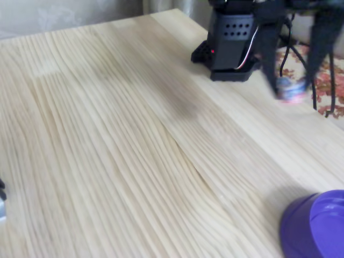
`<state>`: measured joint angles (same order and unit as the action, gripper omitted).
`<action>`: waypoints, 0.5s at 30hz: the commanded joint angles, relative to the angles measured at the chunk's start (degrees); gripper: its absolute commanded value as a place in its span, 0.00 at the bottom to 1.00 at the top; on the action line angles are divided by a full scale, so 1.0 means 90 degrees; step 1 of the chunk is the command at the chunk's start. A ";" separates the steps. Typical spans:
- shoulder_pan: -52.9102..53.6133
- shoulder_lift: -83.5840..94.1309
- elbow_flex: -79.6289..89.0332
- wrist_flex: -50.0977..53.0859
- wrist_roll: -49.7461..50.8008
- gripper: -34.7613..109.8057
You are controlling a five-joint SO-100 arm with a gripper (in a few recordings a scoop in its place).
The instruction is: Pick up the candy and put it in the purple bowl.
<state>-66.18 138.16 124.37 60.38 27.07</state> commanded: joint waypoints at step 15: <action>-0.0752 -0.4346 -0.4111 -0.1113 -0.0566 0.23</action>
<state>-69.35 100.81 96.33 51.68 21.27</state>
